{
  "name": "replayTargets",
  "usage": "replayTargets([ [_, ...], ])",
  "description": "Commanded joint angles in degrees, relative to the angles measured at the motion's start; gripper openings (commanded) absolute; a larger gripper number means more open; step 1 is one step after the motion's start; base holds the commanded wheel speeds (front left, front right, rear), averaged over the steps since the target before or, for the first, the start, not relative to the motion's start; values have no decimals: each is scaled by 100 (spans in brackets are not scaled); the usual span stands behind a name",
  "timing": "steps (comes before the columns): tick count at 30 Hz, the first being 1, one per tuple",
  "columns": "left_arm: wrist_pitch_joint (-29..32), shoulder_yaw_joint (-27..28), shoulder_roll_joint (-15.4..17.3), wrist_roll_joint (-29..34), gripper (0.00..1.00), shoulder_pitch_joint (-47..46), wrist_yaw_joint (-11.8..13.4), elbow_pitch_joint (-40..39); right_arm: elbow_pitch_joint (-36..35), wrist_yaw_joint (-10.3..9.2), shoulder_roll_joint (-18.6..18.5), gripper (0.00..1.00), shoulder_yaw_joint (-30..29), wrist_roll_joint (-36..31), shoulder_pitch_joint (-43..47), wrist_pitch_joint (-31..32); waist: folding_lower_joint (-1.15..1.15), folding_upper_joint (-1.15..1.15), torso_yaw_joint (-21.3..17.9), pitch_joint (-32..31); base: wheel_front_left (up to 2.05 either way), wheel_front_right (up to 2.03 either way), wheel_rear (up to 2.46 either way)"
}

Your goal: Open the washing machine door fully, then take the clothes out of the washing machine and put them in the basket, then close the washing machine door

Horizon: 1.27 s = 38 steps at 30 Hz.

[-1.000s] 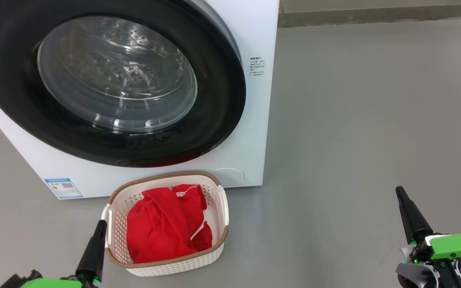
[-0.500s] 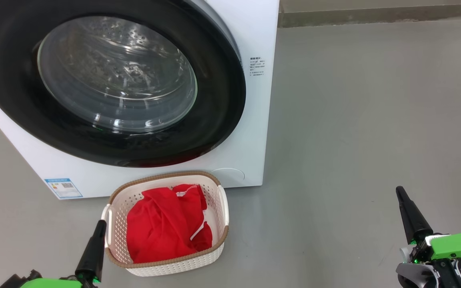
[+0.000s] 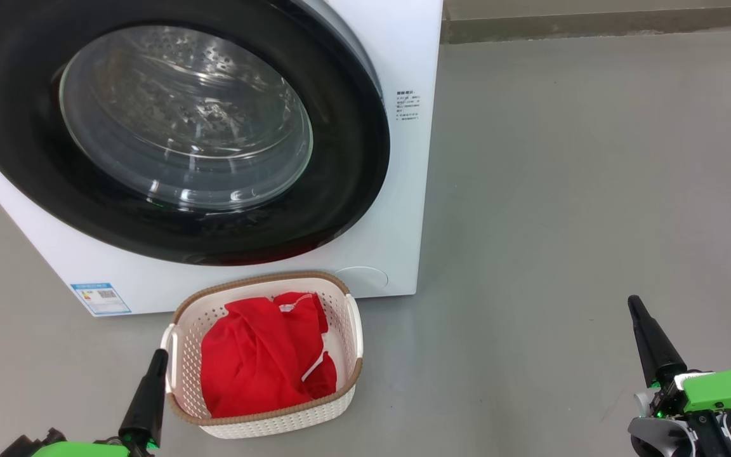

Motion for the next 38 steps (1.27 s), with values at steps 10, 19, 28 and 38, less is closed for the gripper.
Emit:
replayTargets([
  [10, 59, 217, 45, 74, 0, -237, 2, -116, -164, 2, -31, 0, 81, -56, -242, 45, 0, 0, 0, 0, 0, 0, 0],
  [19, 64, 223, 41, 79, 0, -238, 2, -116, -164, 2, -26, 0, 74, -62, -243, 51, 0, 0, 0, 0, 0, 0, 0],
  [28, 68, 228, 38, 83, 0, -238, 2, -116, -164, 2, -22, 0, 68, -66, -244, 55, 0, 0, 0, 0, 0, 0, 0],
  [38, 72, 234, 34, 87, 0, -239, 2, -115, -163, 2, -18, 0, 62, -71, -244, 60, 0, 0, 0, 0, 0, 0, 0],
])
